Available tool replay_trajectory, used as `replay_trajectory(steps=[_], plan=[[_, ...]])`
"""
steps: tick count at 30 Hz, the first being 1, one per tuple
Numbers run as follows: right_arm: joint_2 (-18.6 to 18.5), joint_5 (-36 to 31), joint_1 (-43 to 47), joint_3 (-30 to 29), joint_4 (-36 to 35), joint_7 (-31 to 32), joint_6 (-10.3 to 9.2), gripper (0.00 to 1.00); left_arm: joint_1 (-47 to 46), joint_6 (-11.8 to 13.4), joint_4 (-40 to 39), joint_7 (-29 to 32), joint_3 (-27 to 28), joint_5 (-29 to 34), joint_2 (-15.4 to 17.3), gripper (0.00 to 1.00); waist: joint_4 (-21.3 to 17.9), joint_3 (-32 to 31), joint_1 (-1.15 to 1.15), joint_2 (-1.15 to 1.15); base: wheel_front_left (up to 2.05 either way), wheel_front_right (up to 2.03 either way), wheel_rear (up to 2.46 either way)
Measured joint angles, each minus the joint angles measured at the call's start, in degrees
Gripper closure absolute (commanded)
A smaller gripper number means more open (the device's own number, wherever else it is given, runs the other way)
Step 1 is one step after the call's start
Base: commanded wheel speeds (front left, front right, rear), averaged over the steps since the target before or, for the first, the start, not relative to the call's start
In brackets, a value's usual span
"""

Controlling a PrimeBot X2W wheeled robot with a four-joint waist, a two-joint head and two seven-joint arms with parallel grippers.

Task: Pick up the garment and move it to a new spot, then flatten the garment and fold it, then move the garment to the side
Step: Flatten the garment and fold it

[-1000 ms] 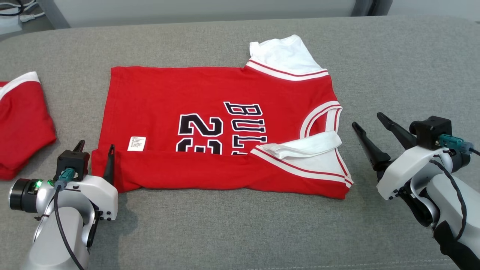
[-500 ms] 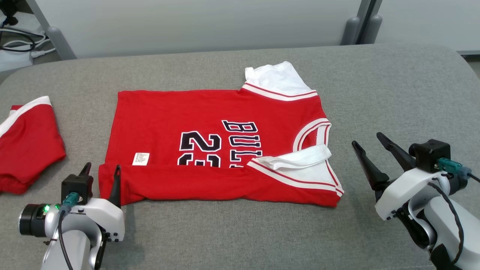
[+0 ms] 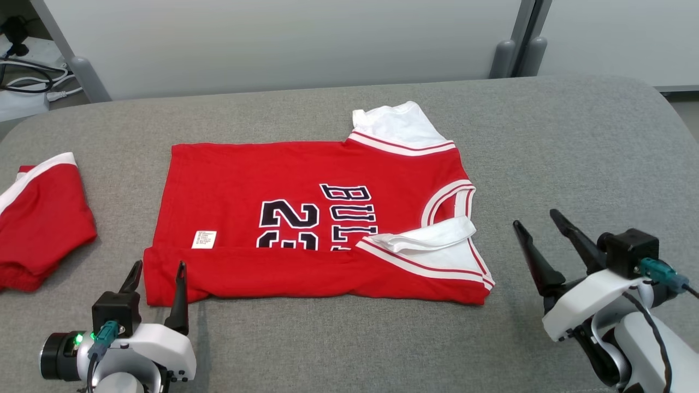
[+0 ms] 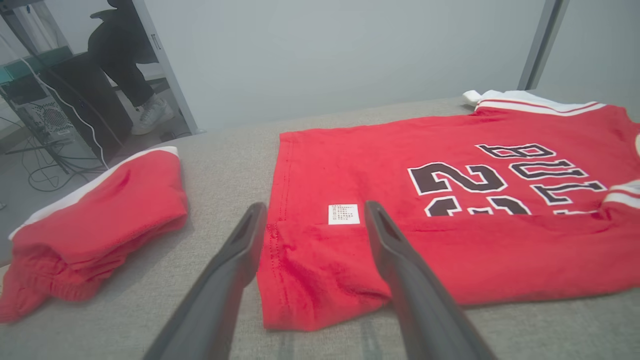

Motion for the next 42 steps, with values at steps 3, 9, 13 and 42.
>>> replay_trajectory(steps=[3,9,13,42], plan=[[0.90,-1.51,1.65,-1.30,-1.07,0.00,0.00,0.00,1.55,0.05,-1.63,0.00,0.66,-0.05,-0.40,0.00,-0.20,-0.07,0.00,0.00,0.00,0.00,0.00],[1.97,-3.47,3.17,-3.27,-1.65,0.00,0.00,0.00,3.29,0.48,-3.38,0.00,1.92,-0.36,-0.98,0.00,-0.57,-0.11,0.00,0.00,0.00,0.00,0.00],[2.34,-4.41,3.18,-3.93,-1.90,0.00,0.00,0.00,3.76,0.46,-3.93,0.00,2.02,-0.21,-1.34,0.00,-0.58,0.07,0.00,0.00,0.00,0.00,0.00],[3.00,-6.87,-21.82,-1.20,5.39,0.86,0.01,0.00,-26.61,-9.26,6.66,9.28,-3.82,1.72,8.01,0.00,-1.61,16.98,0.00,0.00,0.00,0.00,0.00]])
